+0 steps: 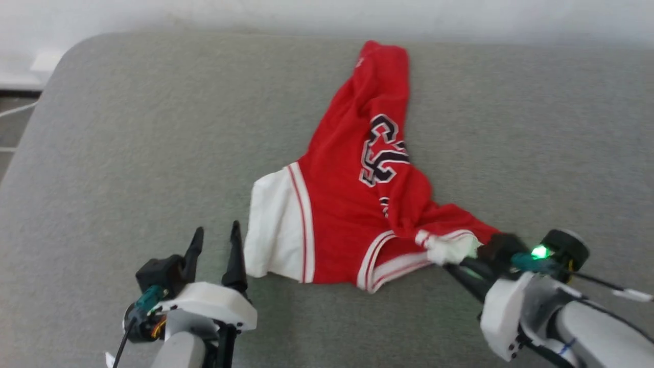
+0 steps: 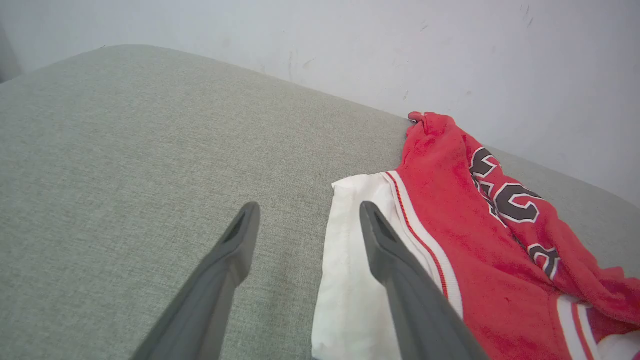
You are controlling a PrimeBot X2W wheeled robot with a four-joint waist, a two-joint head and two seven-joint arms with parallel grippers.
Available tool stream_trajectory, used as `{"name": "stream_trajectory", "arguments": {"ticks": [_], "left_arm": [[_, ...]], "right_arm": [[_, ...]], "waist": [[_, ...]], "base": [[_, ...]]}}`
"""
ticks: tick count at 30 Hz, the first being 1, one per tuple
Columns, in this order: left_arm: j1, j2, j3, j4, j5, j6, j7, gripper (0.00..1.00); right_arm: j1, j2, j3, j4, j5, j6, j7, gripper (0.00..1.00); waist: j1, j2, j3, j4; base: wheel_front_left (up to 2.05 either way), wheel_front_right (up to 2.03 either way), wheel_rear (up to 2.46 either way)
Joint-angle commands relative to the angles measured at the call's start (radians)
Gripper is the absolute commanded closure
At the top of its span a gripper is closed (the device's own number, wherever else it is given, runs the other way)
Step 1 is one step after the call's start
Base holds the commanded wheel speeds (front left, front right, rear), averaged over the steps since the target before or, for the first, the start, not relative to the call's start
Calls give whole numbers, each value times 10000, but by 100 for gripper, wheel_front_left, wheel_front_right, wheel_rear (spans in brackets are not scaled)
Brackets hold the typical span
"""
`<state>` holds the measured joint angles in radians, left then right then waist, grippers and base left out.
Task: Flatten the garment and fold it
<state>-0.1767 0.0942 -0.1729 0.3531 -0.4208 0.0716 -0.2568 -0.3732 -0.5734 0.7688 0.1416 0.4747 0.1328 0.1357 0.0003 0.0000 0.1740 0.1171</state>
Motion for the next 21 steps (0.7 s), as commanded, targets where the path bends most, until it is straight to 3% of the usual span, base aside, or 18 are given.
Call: {"name": "stream_trajectory", "arguments": {"ticks": [1,6,10,16,21], "left_arm": [[122,57,83,-20,56,2,-48,0],[344,99,387,-133,50,-3,-48,0],[405,112,487,-197,118,-47,-49,0],[211,44,353,-150,257,-139,-49,0],[6,-27,186,-66,355,-195,-49,0]], "right_arm": [[163,-59,-164,-201,99,-21,-61,100],[995,-334,-1731,-2035,690,-21,349,100],[1831,125,-3721,-2668,1359,-21,974,100],[2502,1090,-6803,-1416,1113,-21,2161,100],[2361,1560,-8212,335,721,-21,2752,100]], "waist": [[-3,0,-383,-636],[-3,0,-557,-1293],[-3,0,-546,-1620],[-3,0,-261,-1548],[-3,0,19,-1123]], "base": [[0,0,0],[0,0,0],[0,0,0],[0,0,0],[0,0,0]]}}
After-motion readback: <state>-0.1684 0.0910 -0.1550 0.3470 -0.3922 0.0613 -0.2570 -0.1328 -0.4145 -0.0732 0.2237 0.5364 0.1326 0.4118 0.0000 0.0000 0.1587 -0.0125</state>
